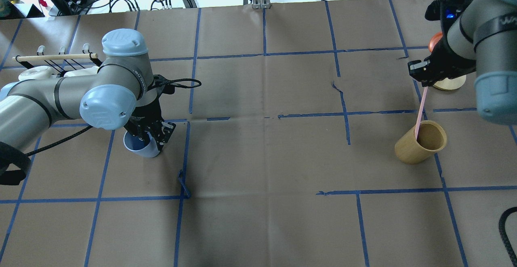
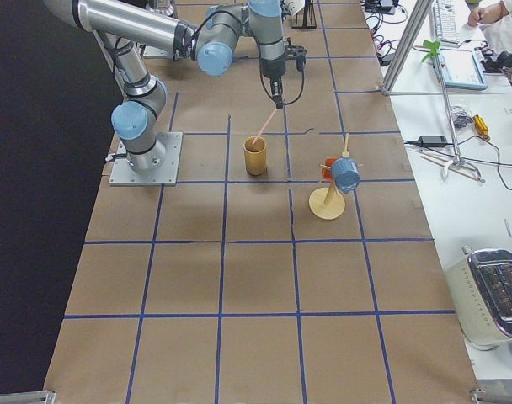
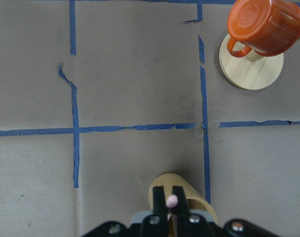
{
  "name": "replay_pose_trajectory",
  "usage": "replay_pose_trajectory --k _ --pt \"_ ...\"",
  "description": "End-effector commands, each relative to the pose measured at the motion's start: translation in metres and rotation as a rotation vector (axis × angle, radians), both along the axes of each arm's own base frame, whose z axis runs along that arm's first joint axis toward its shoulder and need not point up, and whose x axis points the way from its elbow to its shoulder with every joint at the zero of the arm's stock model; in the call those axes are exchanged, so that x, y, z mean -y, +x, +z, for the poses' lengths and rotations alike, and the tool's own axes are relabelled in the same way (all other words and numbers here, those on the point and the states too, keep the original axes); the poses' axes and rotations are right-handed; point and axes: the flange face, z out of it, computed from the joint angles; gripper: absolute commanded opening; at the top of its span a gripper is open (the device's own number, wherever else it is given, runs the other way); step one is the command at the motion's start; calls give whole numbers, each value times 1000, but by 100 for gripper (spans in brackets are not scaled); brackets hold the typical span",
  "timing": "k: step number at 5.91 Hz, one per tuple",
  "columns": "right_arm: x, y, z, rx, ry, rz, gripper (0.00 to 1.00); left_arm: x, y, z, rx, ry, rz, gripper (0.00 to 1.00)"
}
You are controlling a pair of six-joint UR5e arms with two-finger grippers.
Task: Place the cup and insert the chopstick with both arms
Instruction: 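Lift the light blue cup with the left gripper while the right gripper lifts the chopstick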
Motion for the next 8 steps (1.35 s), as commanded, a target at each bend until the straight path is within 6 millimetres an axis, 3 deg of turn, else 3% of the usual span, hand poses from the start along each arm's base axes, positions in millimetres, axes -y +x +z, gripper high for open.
replay_pose_trajectory --k 1,2,3,4,5,6,7,8 --pt "1 3 29 1 -2 5 8 4 0 6 5 -23 -1 0" --pt "6 14 63 12 17 15 8 17 -15 27 -6 -63 -5 0" --pt "17 39 93 58 58 -25 8 32 -56 60 -143 -118 46 0" --pt "40 73 109 73 80 -59 8 40 -108 73 -137 -156 128 0" --pt "55 117 114 81 86 -58 8 63 -151 55 -94 -184 317 0" --pt "69 135 102 78 103 -47 8 91 -187 63 -125 -242 569 0" --pt "72 135 99 70 108 -37 8 104 -215 55 -130 -227 731 0" --pt "76 129 92 75 116 -29 8 98 -234 49 -133 -184 854 0"
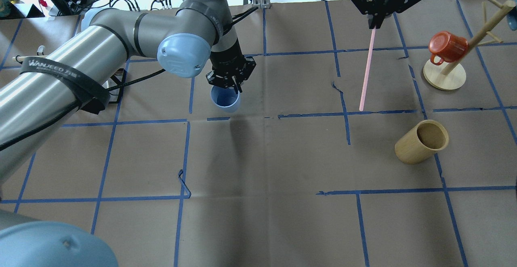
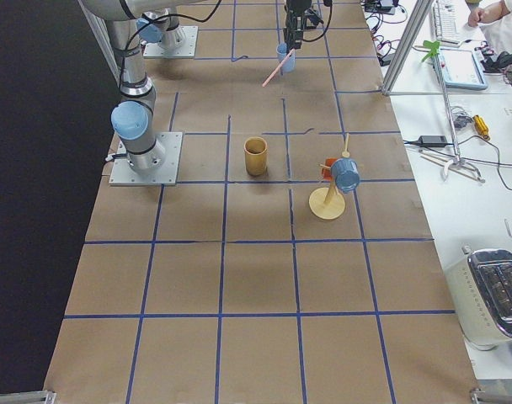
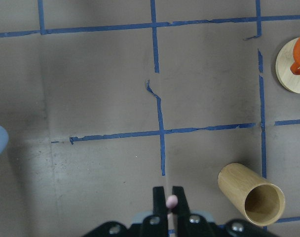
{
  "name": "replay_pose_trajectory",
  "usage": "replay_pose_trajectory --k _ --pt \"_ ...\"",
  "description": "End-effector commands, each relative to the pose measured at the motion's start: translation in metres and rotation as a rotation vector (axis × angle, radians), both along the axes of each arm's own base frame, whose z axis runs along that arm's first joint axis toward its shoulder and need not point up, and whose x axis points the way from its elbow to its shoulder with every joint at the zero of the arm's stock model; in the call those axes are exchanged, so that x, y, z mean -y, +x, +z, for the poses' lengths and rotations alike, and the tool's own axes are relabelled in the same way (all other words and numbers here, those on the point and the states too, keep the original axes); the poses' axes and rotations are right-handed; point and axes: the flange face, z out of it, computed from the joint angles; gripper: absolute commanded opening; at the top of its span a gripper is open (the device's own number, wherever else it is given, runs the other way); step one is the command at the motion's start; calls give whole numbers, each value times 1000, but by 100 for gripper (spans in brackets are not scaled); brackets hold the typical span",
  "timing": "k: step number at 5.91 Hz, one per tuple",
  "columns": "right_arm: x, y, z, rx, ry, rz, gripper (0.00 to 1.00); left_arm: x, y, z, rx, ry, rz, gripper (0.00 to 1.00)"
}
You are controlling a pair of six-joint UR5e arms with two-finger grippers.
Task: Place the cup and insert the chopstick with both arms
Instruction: 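Carry the light blue cup toward table center and set it down with left gripper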
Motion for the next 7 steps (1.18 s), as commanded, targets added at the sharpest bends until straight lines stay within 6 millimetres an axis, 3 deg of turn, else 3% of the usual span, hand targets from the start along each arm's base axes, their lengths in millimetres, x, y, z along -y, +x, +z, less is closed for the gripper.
replay_pose_trajectory --k 1,2,4,5,7 --pt "7 -9 -6 3 6 37 8 -1 -29 -10 -92 58 175 0" --pt "8 -11 -6 4 5 37 8 -5 -31 -21 -96 82 175 1" --pt "9 -10 -8 10 10 37 8 -3 -31 -39 -84 101 163 15" --pt "14 -11 -11 39 15 32 8 -3 -30 -39 -78 93 135 97" --pt "14 -15 -12 42 18 24 8 -2 -17 0 -98 22 67 99"
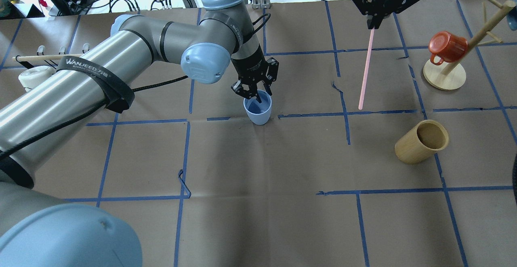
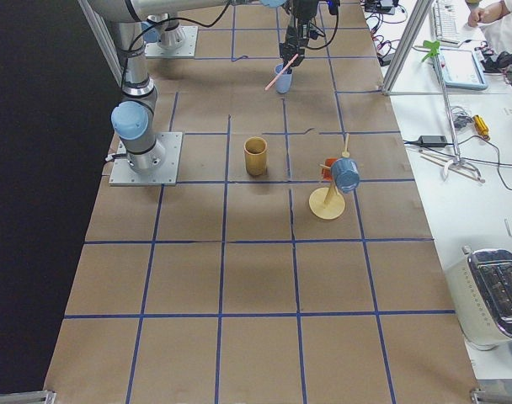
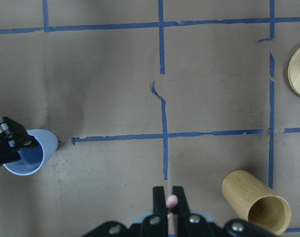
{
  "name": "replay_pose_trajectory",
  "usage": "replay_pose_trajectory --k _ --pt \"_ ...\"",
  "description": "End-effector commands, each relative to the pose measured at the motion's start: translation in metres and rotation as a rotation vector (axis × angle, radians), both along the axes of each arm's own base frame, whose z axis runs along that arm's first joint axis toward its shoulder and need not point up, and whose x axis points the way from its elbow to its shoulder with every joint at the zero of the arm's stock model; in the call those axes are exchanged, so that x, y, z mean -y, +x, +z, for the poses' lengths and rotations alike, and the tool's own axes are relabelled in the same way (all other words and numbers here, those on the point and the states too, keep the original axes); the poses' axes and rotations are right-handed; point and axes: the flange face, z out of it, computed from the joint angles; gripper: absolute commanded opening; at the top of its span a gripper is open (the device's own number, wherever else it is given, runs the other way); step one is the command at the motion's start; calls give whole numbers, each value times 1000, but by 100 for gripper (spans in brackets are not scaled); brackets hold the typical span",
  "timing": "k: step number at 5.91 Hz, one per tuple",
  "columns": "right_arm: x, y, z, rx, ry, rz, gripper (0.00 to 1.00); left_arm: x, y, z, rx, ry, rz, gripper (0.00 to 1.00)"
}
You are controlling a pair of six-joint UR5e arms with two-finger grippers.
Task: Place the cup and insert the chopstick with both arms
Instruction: 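Open the left gripper and withdraw it toward the mug rack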
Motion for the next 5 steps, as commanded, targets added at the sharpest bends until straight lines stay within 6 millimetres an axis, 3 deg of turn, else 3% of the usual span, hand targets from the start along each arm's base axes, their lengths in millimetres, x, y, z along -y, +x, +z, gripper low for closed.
replay_pose_trajectory --k 1,2,3,4,5 --pt "0 -1 4 1 -10 -9 8 1 27 41 -20 -72 -86 99" --pt "4 6 8 5 -51 -7 8 1 66 70 -28 -91 -123 99" --pt "13 29 5 11 -86 0 8 -10 110 106 -37 -97 -226 99" --pt "25 63 16 24 -117 -19 8 -23 161 135 -12 -92 -337 99" --pt "47 106 8 35 -124 -31 8 -38 190 151 44 -68 -445 99"
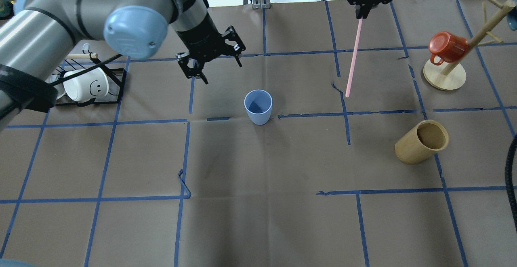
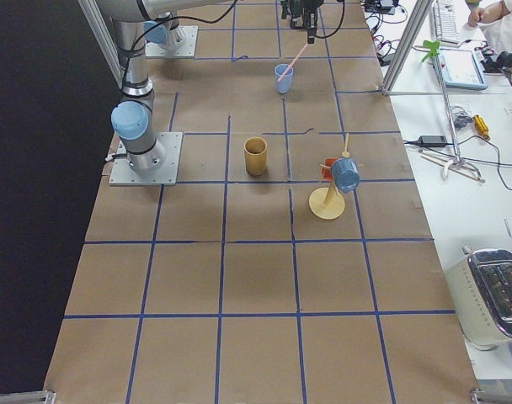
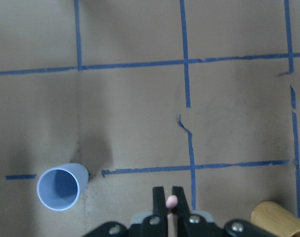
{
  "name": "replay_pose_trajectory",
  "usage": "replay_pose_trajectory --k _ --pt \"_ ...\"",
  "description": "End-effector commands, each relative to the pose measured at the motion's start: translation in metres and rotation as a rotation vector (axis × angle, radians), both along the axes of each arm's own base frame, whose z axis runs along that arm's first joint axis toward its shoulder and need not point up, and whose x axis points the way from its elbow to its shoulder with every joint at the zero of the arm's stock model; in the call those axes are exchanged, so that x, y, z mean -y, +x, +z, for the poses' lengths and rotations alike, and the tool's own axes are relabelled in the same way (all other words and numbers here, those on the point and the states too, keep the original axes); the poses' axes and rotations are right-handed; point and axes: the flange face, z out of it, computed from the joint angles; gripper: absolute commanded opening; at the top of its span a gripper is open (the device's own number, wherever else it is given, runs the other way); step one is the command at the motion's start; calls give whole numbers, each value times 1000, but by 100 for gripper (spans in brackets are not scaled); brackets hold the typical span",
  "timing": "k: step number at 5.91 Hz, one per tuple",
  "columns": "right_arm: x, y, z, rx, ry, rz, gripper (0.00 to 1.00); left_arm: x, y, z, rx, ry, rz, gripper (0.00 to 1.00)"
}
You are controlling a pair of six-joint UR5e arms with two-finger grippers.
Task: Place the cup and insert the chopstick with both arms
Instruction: 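Open the left gripper and withdraw it toward the mug rack, then move the pink chopstick over the blue cup and lower it in with right gripper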
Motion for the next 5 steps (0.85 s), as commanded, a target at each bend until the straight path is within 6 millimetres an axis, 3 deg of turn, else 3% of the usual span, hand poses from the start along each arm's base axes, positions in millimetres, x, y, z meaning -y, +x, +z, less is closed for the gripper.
replay_pose_trajectory --k 1,2,3,4,5 --pt "29 89 -14 22 -19 -38 8 -21 52 24 103 34 -139 99" --pt "27 141 -36 31 -9 -51 8 -13 56 19 99 28 -178 99" --pt "29 165 -61 1 -3 -24 7 -11 56 22 102 24 -180 99" --pt "24 185 -87 -16 30 6 7 -20 53 38 155 5 -199 99" --pt "18 188 -104 -35 60 18 7 -20 50 37 158 7 -198 99"
